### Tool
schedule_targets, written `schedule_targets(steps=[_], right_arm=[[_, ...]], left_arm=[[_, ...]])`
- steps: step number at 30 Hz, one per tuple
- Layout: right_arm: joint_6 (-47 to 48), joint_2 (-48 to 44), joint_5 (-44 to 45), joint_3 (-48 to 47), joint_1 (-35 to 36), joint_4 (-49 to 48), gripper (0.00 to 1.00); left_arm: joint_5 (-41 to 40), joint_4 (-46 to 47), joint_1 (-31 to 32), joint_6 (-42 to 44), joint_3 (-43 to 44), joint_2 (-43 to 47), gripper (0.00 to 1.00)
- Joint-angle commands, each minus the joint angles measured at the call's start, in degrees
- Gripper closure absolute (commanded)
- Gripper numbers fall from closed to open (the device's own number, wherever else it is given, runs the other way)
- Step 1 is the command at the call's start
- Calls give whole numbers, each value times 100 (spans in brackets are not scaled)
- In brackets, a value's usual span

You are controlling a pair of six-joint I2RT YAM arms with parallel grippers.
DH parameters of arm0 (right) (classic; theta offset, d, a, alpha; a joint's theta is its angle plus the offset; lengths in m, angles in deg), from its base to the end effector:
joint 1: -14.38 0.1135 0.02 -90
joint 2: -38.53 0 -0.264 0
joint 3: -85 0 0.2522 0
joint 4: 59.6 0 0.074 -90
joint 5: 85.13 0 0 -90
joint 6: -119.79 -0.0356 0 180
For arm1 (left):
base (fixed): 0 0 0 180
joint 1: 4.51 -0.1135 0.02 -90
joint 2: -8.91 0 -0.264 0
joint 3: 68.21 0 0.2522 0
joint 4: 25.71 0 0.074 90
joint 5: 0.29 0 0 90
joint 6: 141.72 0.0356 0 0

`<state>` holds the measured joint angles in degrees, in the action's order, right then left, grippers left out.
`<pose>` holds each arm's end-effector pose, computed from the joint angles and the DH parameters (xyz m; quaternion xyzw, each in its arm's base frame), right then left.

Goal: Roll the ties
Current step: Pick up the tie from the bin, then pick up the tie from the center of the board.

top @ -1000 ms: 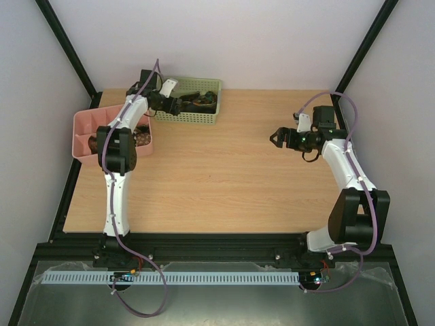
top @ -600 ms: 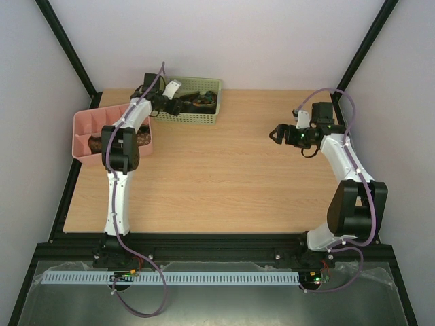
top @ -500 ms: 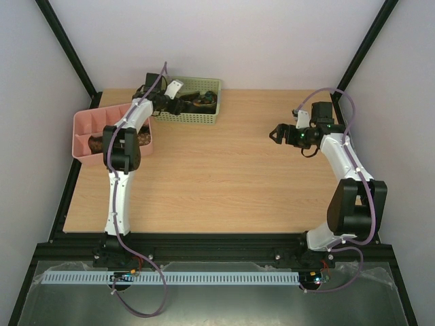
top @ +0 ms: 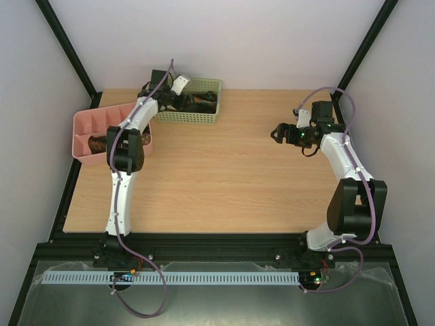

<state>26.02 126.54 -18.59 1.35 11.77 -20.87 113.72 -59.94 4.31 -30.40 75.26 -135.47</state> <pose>0.3405 -0.0013 0.2853 -0.0308 0.9013 0.1904 0.3878 0.5649 -0.1023 0.2019 0.3182 0.8134 -0.1345 0.4680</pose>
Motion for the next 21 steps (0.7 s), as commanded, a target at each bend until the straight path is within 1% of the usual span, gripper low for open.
schedule_targets(steps=[1,9,16,21], right_arm=[[71,-317,50,115,-20,71,2],[87,-633,-115,304,-20,61,2],[35,-823,-152,350,-20,22,2],[-33,-934,-237,411,-20,4,1]], left_arm=[[-182,582,-12,-202,207,997,98],[-200,1183,-12,-729,211,1981,98],[483,1441,70,-1175,203,2932,98],[630,1759,143,-1603,192,3493,98]])
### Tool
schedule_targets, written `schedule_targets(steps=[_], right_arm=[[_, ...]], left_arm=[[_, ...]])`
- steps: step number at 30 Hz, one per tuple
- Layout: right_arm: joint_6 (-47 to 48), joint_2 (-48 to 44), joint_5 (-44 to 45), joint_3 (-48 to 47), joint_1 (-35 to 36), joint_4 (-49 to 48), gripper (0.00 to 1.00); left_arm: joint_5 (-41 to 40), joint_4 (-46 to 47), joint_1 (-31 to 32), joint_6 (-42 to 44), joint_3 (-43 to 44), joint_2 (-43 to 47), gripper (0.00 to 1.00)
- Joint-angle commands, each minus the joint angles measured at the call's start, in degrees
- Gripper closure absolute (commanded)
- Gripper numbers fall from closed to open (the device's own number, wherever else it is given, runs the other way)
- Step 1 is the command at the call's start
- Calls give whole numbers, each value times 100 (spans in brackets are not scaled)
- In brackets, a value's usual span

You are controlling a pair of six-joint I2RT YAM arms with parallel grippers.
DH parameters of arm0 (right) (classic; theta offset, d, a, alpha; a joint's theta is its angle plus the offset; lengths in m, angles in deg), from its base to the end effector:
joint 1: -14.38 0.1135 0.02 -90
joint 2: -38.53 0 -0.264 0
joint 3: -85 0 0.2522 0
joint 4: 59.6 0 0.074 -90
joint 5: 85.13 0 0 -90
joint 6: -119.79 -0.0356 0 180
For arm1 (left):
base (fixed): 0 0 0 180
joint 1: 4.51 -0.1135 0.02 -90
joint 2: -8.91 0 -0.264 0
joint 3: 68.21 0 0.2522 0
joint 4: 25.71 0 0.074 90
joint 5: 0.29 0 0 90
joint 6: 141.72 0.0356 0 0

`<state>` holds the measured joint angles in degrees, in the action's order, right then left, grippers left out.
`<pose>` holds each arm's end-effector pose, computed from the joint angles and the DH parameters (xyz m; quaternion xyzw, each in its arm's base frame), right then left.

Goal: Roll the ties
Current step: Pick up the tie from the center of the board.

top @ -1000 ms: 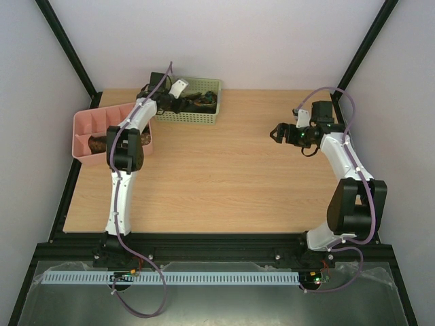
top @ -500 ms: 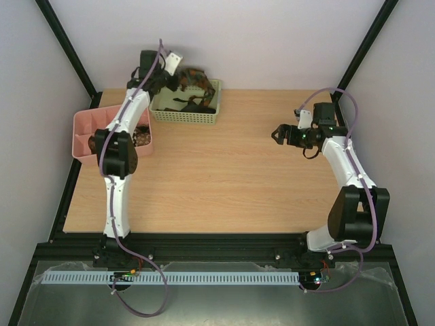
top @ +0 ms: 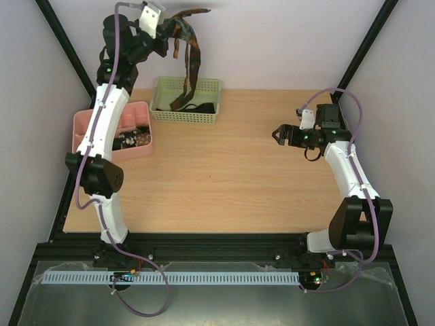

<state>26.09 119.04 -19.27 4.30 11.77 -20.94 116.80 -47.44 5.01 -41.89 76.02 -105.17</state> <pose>0.3124 0.0003 0.3085 -0.0423 0.8843 0.1924 0.4233 0.4415 -0.0905 0.4967 0.2815 0.5963 -0.1510 0.7365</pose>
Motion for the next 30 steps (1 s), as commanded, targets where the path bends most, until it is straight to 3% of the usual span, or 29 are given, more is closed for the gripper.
schedule_targets(steps=[1,15,21,25,30], right_arm=[[-51,-205,-198,126,-20,6,1],[-104,-211,-451,156,-20,7,1],[4,-152,-483,110,-20,161,1],[267,-156,-430,48,-37,387,2],[552,-137,-560,-23,-297,591,1]], left_arm=[[309,572,90,-536,113,560,98],[-253,592,-53,-585,-139,1595,98],[-312,145,-55,162,-855,2230,98],[153,-290,-24,693,-1173,2531,98],[549,-1327,891,1764,-1820,2644,98]])
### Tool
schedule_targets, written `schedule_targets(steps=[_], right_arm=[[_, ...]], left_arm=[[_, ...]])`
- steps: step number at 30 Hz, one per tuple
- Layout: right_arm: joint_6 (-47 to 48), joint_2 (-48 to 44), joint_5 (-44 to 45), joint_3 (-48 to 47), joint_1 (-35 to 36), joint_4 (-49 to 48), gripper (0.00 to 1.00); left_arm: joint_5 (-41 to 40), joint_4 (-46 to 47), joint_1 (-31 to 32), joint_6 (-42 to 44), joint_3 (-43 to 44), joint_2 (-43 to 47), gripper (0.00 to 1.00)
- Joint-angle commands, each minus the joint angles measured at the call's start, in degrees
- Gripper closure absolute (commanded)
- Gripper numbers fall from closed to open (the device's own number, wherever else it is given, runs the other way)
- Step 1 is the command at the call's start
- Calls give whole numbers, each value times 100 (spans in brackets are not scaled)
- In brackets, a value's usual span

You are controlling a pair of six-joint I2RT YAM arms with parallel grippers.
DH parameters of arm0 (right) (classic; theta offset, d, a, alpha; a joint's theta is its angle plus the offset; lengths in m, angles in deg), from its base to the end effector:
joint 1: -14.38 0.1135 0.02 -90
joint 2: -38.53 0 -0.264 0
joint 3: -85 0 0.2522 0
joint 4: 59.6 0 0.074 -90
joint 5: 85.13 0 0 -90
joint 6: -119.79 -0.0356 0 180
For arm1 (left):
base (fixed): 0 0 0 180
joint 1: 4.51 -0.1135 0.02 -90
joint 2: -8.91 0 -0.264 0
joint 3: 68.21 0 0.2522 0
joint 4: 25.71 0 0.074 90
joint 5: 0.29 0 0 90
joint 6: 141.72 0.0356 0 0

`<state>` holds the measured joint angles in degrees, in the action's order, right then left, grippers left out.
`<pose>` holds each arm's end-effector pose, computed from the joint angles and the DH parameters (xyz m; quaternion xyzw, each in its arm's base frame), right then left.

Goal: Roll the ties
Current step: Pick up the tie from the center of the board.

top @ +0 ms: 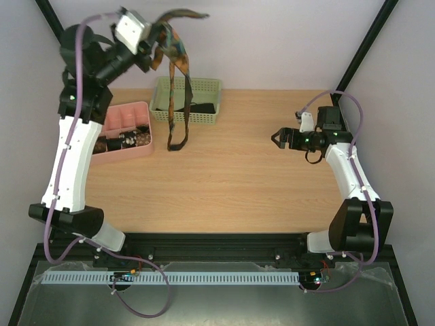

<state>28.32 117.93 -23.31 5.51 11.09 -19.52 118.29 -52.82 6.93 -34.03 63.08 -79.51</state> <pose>0.3048 -0.0007 0.3057 -0.0663 0.8825 0.2141 0.4134 0.2895 -0.0760 0.5776 0.3376 0.5165 -0.1066 0.7797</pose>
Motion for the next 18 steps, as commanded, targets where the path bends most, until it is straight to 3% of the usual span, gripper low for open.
schedule_targets(steps=[1,3,4,7,8,11,14,18], right_arm=[[342,21,-152,-159,-337,467,1],[358,150,-283,-220,-640,532,1],[394,241,-352,-293,-785,629,1],[556,539,-488,-590,-1265,971,1],[667,638,-501,-704,-1383,1125,1],[1097,824,-415,-1007,-1575,1545,1],[1509,888,-490,-1028,-1584,1775,1],[1776,1108,-752,-1033,-1488,1949,3]], left_arm=[[265,-747,1030,1057,-872,62,98],[-7,-478,1836,1058,-1427,-120,96],[-112,-447,2169,1125,-1494,-368,82],[-773,-1402,3002,1441,-651,-1478,13],[-1061,-1863,3163,1485,-105,-1846,3],[-1021,-2640,3009,1234,760,-2448,1],[-87,-2865,2456,1197,152,-2177,1],[102,-3512,2068,1996,-728,-1967,1]])
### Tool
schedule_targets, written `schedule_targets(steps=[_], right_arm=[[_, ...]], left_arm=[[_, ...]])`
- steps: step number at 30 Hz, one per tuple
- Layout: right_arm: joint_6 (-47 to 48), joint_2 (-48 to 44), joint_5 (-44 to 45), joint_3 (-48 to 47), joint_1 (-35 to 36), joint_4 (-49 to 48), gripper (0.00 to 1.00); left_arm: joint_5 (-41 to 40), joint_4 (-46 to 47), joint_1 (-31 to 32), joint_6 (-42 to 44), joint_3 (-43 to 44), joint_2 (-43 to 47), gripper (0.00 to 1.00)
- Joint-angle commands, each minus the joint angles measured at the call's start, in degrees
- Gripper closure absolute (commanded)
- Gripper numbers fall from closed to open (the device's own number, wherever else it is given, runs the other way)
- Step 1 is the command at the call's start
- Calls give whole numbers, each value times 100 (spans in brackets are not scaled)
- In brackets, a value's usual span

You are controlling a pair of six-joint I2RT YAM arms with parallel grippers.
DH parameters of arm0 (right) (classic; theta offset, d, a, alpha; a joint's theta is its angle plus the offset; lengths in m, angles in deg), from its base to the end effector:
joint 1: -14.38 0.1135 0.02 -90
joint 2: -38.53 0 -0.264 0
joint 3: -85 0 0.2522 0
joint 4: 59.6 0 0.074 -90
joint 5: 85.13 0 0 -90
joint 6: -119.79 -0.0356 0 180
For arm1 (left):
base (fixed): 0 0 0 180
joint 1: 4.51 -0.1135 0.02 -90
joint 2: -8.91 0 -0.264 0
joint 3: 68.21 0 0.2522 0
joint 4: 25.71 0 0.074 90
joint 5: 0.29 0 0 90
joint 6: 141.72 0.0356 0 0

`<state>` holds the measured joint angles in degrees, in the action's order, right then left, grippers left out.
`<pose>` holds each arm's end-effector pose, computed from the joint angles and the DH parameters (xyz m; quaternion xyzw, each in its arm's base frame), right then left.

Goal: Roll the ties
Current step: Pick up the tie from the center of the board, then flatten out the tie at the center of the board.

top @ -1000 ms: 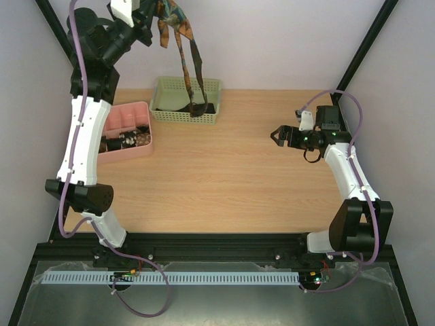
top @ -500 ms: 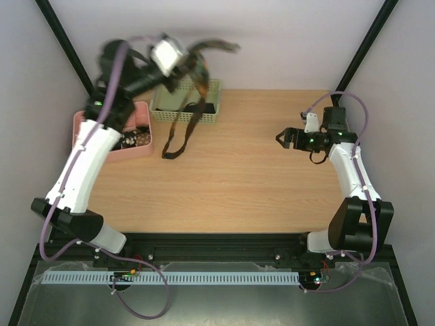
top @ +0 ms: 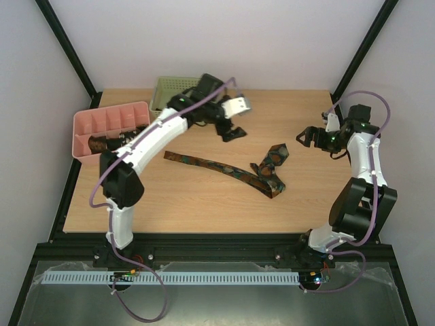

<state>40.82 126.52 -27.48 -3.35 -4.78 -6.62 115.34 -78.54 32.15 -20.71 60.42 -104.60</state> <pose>0.3143 -0.0890 0.2962 -0.0246 0.9138 0.1746 0.3659 0.3540 -0.2827 0.3565 0.5686 0.6727 -0.2200 0.4193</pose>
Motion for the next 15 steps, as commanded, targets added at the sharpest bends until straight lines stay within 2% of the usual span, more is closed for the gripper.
schedule_targets(steps=[1,5,10,15], right_arm=[[581,374,-301,-186,174,729,6],[808,662,133,-273,798,919,12],[853,804,1091,-185,1889,571,17],[1010,1114,1954,-236,2817,141,19]], left_arm=[[444,-1169,-590,856,-623,512,1],[186,-1438,-1038,1171,-1229,289,2],[-685,-861,-1302,1021,-1726,-26,5],[-1367,-584,-1335,837,-1836,-527,9]])
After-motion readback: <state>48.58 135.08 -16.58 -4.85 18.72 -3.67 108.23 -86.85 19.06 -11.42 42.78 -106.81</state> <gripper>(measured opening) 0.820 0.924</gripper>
